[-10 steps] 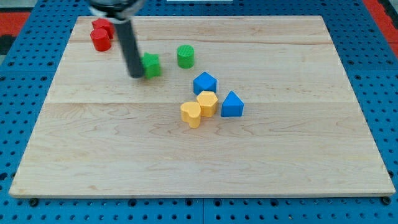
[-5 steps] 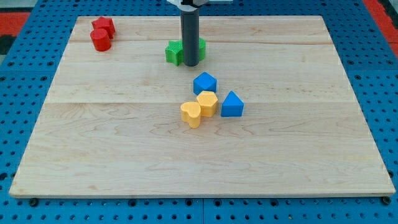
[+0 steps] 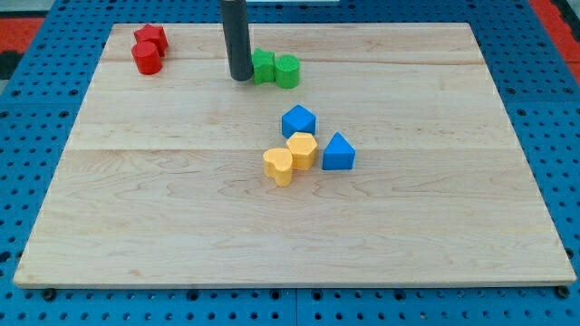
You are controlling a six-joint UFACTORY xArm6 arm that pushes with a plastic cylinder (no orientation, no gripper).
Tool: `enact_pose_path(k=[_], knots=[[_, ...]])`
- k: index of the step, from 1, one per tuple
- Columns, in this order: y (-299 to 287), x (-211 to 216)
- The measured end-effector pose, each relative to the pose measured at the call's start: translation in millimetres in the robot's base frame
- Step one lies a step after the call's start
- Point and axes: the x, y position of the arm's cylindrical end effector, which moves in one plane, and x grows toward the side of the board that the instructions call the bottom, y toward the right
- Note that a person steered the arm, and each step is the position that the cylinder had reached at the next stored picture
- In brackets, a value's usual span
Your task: Move the green star to the top of the board
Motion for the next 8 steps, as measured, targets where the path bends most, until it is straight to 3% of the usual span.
enact_pose_path(k=[2, 4, 5, 7, 8], knots=[[44, -19], [141, -57], [125, -42], [117, -105], [176, -96]])
